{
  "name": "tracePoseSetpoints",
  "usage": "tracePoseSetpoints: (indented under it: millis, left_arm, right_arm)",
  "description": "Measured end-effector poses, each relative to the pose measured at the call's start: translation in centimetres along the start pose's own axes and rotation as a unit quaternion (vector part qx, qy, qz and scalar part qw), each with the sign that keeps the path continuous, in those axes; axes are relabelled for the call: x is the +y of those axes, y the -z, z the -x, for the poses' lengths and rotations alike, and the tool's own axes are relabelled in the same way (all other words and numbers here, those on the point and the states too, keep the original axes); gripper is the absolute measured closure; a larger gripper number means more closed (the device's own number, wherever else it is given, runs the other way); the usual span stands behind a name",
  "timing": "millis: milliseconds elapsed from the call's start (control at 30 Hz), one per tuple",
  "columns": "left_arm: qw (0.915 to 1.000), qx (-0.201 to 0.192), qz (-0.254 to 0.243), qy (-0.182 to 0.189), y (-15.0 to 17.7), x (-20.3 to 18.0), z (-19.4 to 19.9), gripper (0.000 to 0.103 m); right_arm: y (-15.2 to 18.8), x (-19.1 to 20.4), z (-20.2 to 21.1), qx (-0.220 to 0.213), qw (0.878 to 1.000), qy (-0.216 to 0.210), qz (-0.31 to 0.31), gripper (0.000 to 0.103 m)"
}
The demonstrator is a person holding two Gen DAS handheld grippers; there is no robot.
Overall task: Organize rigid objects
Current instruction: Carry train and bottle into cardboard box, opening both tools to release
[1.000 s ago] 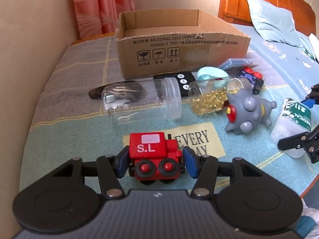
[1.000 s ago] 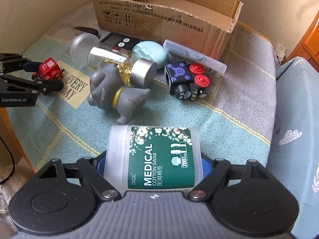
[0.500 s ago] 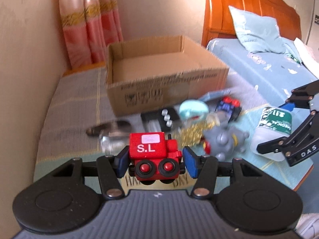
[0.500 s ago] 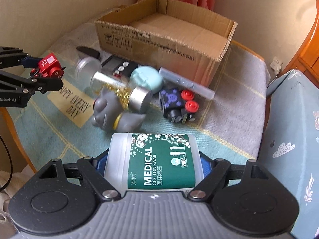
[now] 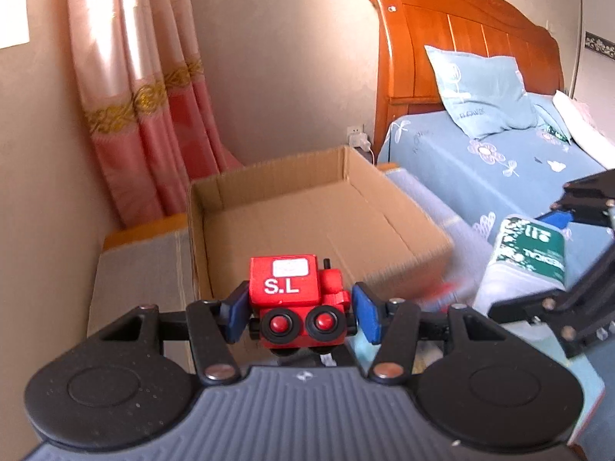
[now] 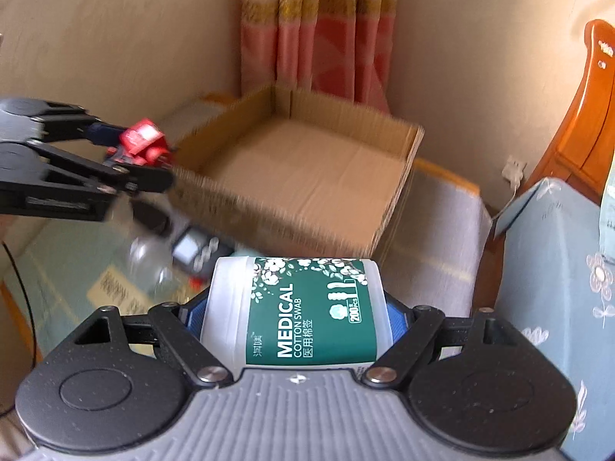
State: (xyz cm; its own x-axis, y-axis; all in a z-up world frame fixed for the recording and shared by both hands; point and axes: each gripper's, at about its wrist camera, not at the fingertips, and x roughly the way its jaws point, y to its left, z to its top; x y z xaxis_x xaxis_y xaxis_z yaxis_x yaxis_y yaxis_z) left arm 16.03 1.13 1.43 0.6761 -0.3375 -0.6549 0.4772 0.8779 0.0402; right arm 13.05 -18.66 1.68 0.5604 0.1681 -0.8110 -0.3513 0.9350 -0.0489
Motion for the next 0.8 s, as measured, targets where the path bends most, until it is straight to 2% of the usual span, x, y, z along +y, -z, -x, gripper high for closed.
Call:
tracePoseSetpoints:
  millis: [167,333,400,433,467,533,633,800]
  left_arm:
    - [0.9997,0.012,-0.002,-0.021,-3.9,1.2,-4.7,0.048]
    - [0.9991,0.009,0.009,-0.041,-6.2,2.4,-8.6,0.047]
    - [0.998,-0.011,0.028,-0.056,-7.0,3.2,-9.4,0.035]
    - [0.997,-0.018,0.032,-0.068,-7.2,3.3,-9.7,0.015]
    - [0.9953,-0.028,0.035,-0.085,-7.2,3.5,-9.7,0.004]
    - [0.994,-0.034,0.036,-0.097,-7.0,3.6,-9.7,0.005]
    - [0.997,-0.019,0.032,-0.068,-6.0,3.8,-9.2,0.004]
    - [0.9977,0.006,0.02,-0.064,-3.4,3.3,-7.4,0.004]
  right_arm:
    - [-3.7,-1.3,-0.6,-0.019,1.0,0.0,-0.009,0.017]
    - [-6.2,-2.1,-2.1,-0.023,1.0,0.004,-0.012,0.017]
    - [-6.8,-2.4,-2.8,-0.021,1.0,0.006,-0.015,0.017]
    - [-7.0,-2.5,-3.0,-0.021,1.0,0.006,-0.017,0.017]
    - [-7.3,-2.6,-3.3,-0.02,1.0,0.004,-0.021,0.017]
    - [-7.4,-2.7,-3.7,-0.018,1.0,0.003,-0.025,0.017]
    - [-7.5,-2.6,-4.5,-0.012,1.0,0.0,-0.027,0.017]
    - [-8.2,-2.4,-6.1,0.0,1.0,-0.004,-0.028,0.017]
